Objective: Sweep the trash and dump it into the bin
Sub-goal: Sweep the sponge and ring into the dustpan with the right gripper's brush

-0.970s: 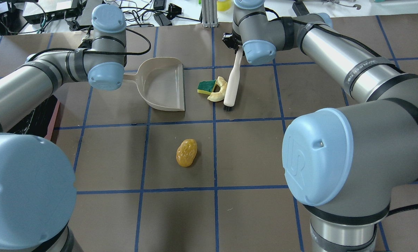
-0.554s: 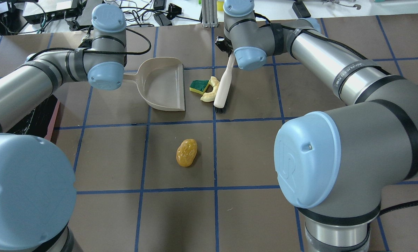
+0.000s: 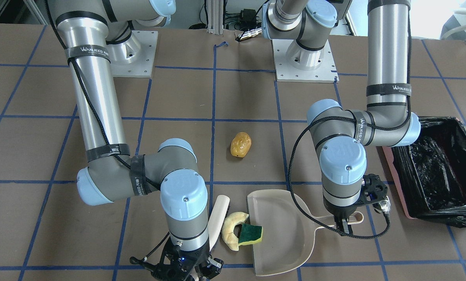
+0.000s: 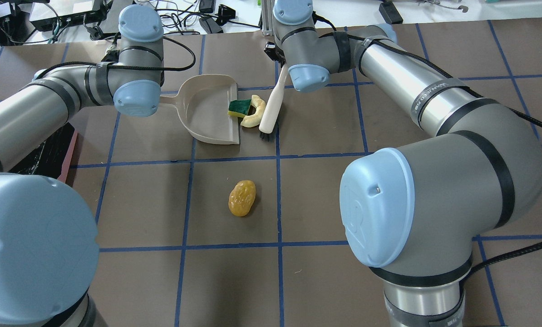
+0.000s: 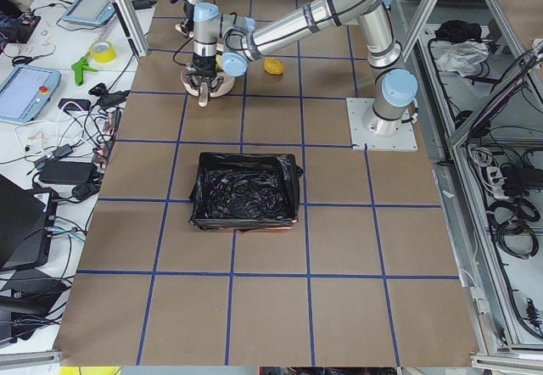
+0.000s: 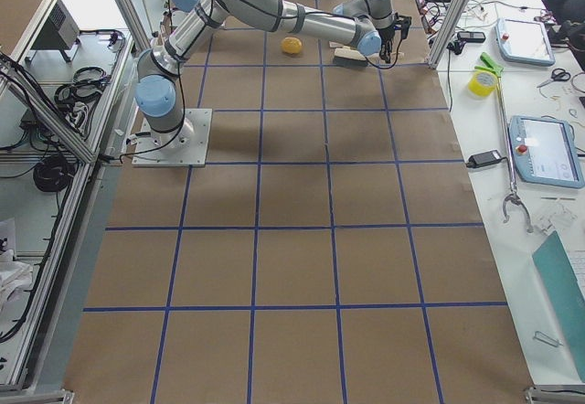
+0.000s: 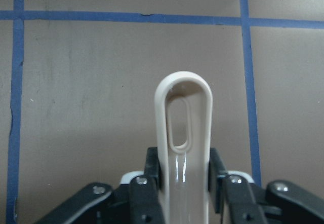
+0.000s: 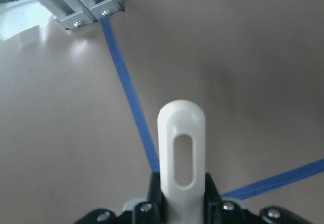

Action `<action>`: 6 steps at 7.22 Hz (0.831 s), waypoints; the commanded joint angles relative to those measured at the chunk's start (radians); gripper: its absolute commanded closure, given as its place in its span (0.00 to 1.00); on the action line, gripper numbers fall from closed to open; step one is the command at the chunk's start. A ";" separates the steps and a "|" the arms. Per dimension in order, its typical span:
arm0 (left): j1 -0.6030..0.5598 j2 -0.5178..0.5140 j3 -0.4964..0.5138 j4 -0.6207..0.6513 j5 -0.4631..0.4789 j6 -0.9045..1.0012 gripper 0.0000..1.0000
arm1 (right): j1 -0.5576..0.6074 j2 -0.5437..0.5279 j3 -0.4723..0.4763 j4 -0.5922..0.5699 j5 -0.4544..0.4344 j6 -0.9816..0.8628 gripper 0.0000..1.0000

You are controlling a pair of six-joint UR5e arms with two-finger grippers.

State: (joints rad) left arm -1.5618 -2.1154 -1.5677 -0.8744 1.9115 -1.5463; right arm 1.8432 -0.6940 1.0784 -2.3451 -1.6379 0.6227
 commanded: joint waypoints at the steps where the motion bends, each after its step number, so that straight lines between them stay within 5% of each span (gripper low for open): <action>1: -0.001 0.000 0.000 0.000 0.000 0.000 1.00 | 0.049 0.040 -0.083 0.001 0.003 0.018 0.91; 6: 0.000 0.000 0.000 0.000 0.000 0.003 1.00 | 0.105 0.041 -0.116 0.024 0.007 0.144 0.91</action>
State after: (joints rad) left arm -1.5617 -2.1154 -1.5677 -0.8743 1.9114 -1.5445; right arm 1.9422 -0.6479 0.9747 -2.3371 -1.6330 0.7451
